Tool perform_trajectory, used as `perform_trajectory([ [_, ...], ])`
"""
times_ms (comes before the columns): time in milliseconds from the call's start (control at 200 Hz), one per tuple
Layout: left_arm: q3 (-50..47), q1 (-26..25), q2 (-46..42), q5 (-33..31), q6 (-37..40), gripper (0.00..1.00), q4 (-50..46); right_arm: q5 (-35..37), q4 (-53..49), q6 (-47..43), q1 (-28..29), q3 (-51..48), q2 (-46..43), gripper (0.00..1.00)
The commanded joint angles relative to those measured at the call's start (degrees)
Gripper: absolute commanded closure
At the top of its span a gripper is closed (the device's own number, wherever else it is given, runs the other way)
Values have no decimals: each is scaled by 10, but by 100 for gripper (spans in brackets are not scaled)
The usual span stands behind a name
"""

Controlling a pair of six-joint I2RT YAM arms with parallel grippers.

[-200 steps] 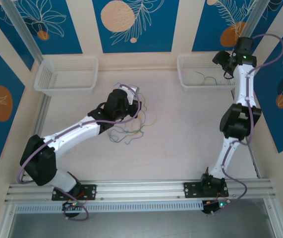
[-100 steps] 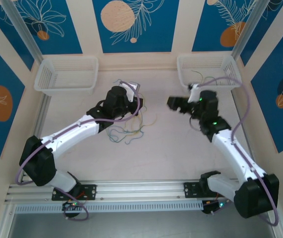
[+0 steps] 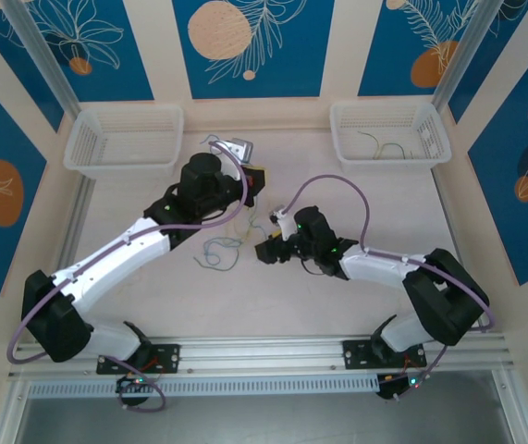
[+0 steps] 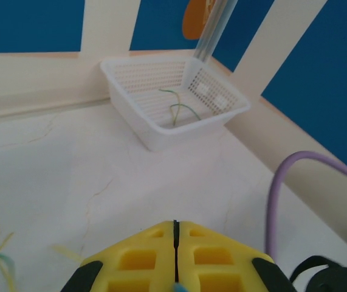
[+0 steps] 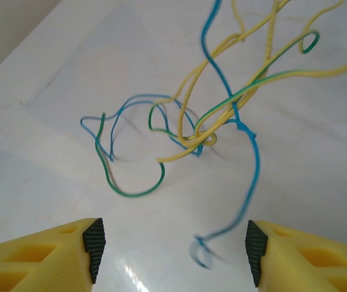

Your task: Untangle the cables

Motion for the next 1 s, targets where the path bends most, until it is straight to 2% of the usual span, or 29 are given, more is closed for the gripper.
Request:
perform_trajectory([
  [0, 18, -14, -16, 34, -21, 100, 14, 53, 59, -12, 0, 36, 23, 35],
  [60, 15, -18, -24, 32, -22, 100, 16, 72, 50, -11, 1, 53, 35, 35],
  [155, 11, -20, -36, 33, -21, 100, 16, 63, 50, -4, -11, 68, 53, 35],
  [250, 5, -21, -46, 36, -21, 100, 22, 42, 59, -3, -19, 72, 66, 60],
  [465, -7, -22, -65, 19, -16, 100, 20, 16, 61, -4, -22, 73, 67, 93],
  [520, -14, -22, -73, 3, -10, 100, 19, 18, 52, -6, -23, 75, 64, 93],
  [555, -21, -22, -76, -5, -3, 100, 20, 23, 42, -7, -22, 77, 60, 91],
  [595, -24, -22, -79, -20, 5, 100, 11, 35, 22, -9, -22, 84, 58, 85],
  [655, -27, -22, -79, -45, 15, 100, -15, 55, 2, -9, -22, 91, 53, 84],
  [700, -35, -21, -82, -60, 23, 100, -29, 63, -5, -10, -23, 88, 46, 86],
  [765, -59, -19, -89, -81, 24, 100, -32, 55, 11, -12, -28, 67, 25, 95],
  [785, -68, -19, -91, -84, 22, 100, -30, 53, 17, -9, -31, 61, 19, 100],
  [995, -135, 1, -125, -87, 2, 100, -31, 33, 40, -1, -60, -6, -71, 100],
])
